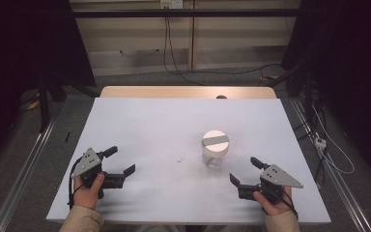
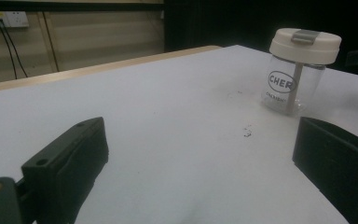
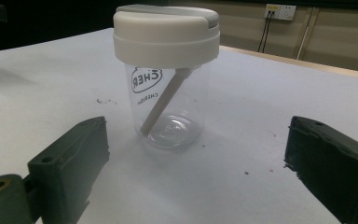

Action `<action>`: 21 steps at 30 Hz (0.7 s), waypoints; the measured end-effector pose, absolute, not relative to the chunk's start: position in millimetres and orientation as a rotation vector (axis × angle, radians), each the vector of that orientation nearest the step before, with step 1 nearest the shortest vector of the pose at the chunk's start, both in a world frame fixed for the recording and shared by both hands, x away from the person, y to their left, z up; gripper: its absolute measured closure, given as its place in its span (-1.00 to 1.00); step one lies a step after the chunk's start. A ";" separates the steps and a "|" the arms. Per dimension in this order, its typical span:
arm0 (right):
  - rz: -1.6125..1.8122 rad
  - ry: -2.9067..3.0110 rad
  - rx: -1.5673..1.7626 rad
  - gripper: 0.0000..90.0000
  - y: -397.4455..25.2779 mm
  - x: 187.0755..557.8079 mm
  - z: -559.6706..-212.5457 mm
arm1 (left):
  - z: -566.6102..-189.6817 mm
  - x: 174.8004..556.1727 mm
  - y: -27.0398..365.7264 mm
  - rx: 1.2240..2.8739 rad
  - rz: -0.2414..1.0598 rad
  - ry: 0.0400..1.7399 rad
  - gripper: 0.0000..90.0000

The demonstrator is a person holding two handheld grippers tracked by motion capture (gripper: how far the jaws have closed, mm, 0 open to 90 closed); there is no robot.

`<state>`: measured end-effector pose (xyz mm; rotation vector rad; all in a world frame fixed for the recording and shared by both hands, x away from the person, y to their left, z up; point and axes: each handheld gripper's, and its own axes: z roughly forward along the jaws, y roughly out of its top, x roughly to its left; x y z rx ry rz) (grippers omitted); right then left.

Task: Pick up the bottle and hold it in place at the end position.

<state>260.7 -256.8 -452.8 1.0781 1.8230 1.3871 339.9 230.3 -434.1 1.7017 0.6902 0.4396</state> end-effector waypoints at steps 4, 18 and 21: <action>1.383 1.821 1.078 -0.88 -255.2 261.7 -452.6 | -433.7 339.8 230.7 1.701 0.441 0.685 -0.93; 1.368 1.815 1.077 -0.89 -243.8 272.7 -452.0 | -433.1 340.9 230.1 1.697 0.445 0.675 -0.93; 1.363 1.826 1.075 -0.89 -239.5 275.9 -453.0 | -433.3 341.2 230.1 1.697 0.445 0.674 -0.93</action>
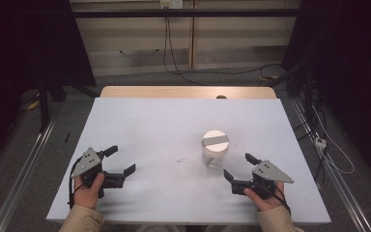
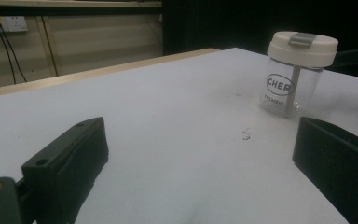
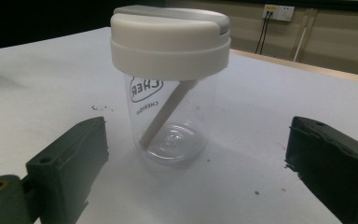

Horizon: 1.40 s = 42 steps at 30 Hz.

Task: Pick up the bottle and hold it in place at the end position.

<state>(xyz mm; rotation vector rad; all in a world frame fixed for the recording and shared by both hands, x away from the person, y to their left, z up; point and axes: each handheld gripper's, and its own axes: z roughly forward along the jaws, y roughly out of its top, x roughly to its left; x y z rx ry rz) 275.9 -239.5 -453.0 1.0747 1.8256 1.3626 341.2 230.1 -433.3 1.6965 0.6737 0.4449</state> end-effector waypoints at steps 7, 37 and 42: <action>1.373 1.830 1.084 -0.88 -223.1 285.8 -452.7 | -434.2 340.9 229.7 1.700 0.442 0.673 -0.93; 1.339 1.811 1.157 -0.83 -190.6 318.1 -457.3 | -437.0 339.9 229.8 1.720 0.430 0.676 -0.93; 1.333 1.815 1.165 -0.78 -187.5 323.8 -458.5 | -437.9 340.8 230.0 1.734 0.434 0.671 -0.93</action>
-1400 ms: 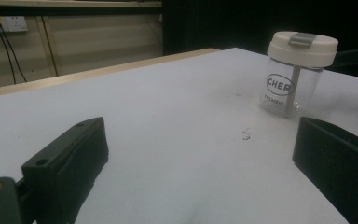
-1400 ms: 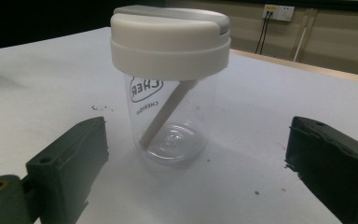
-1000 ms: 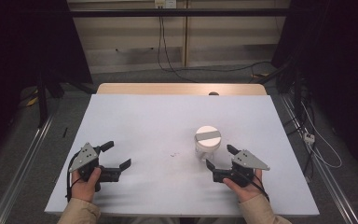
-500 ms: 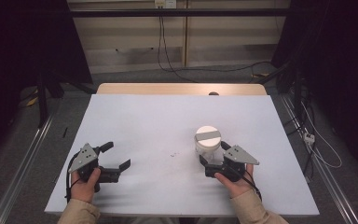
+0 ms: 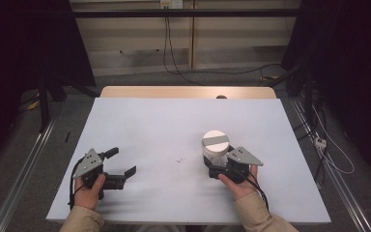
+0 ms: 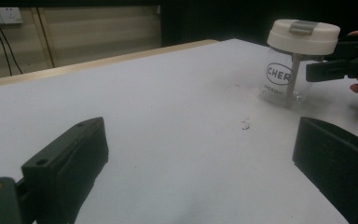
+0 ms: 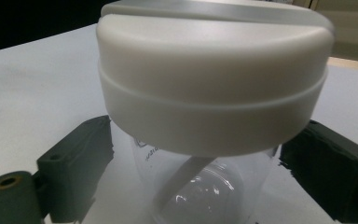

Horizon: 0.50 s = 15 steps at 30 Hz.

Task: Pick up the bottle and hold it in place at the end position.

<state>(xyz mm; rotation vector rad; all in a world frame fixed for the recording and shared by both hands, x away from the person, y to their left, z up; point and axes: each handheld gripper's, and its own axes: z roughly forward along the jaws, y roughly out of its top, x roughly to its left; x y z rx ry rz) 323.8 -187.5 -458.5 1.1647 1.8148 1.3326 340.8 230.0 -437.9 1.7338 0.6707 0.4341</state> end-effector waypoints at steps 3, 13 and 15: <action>1.327 1.813 1.169 -0.77 -185.9 327.5 -458.4 | -438.1 340.7 229.4 1.735 0.430 0.673 -0.93; 1.324 1.811 1.181 -0.72 -181.4 334.8 -457.9 | -437.9 340.7 229.4 1.743 0.440 0.667 -0.93; 1.327 1.812 1.185 -0.71 -181.1 335.6 -457.6 | -437.8 340.7 229.5 1.742 0.441 0.668 -0.93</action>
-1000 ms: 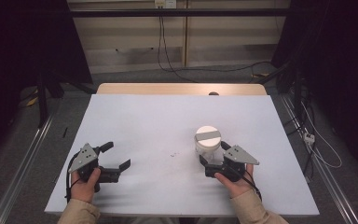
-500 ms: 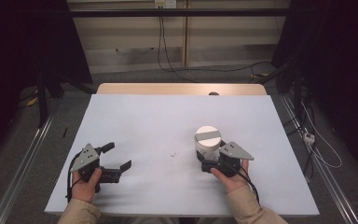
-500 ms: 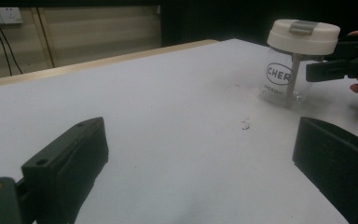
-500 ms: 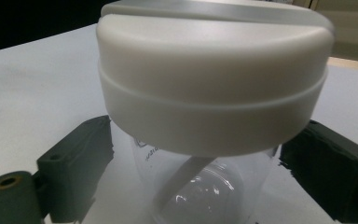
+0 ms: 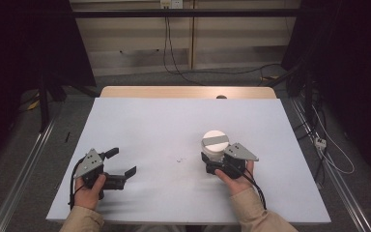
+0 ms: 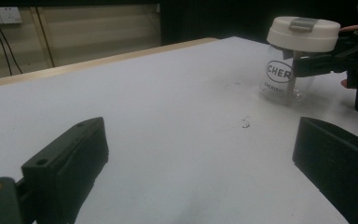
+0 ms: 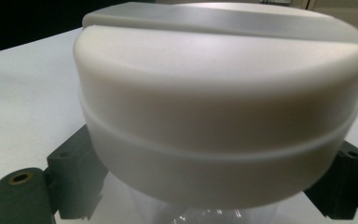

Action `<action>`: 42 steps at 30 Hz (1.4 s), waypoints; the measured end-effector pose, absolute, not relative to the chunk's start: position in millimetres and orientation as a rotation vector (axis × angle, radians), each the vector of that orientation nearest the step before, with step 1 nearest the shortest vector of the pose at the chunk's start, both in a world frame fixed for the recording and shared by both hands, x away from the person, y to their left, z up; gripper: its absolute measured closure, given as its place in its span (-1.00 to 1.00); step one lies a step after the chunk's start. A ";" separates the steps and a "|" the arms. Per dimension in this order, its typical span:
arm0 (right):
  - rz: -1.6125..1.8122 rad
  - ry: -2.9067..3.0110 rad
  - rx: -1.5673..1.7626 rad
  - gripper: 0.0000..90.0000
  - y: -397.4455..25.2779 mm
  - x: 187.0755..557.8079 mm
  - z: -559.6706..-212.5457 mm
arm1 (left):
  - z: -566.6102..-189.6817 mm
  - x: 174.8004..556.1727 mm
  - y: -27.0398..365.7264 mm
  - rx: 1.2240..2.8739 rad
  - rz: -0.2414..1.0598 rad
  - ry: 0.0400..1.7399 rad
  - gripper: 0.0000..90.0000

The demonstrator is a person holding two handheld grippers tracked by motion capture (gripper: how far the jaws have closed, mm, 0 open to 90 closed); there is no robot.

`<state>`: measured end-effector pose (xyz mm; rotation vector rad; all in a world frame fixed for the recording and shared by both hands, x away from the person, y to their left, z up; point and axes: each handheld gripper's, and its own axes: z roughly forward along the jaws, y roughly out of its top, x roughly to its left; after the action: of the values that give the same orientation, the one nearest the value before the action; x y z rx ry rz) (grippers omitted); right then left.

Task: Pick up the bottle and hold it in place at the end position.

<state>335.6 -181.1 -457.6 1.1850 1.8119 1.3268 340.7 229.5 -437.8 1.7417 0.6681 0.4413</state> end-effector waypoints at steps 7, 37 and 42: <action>1.319 1.812 1.197 -0.68 -179.3 338.8 -458.6 | -437.2 340.2 228.9 1.742 0.444 0.666 -0.93; 1.412 1.870 1.091 -0.59 -181.4 350.9 -445.6 | -436.1 339.7 228.9 1.737 0.437 0.660 -0.93; 1.414 1.884 1.072 -0.59 -179.6 354.4 -443.2 | -435.9 339.5 228.9 1.736 0.438 0.659 -0.93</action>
<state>354.4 -179.6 -443.2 1.0723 1.8843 1.4145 339.5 228.9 -435.9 1.7361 0.6588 0.4383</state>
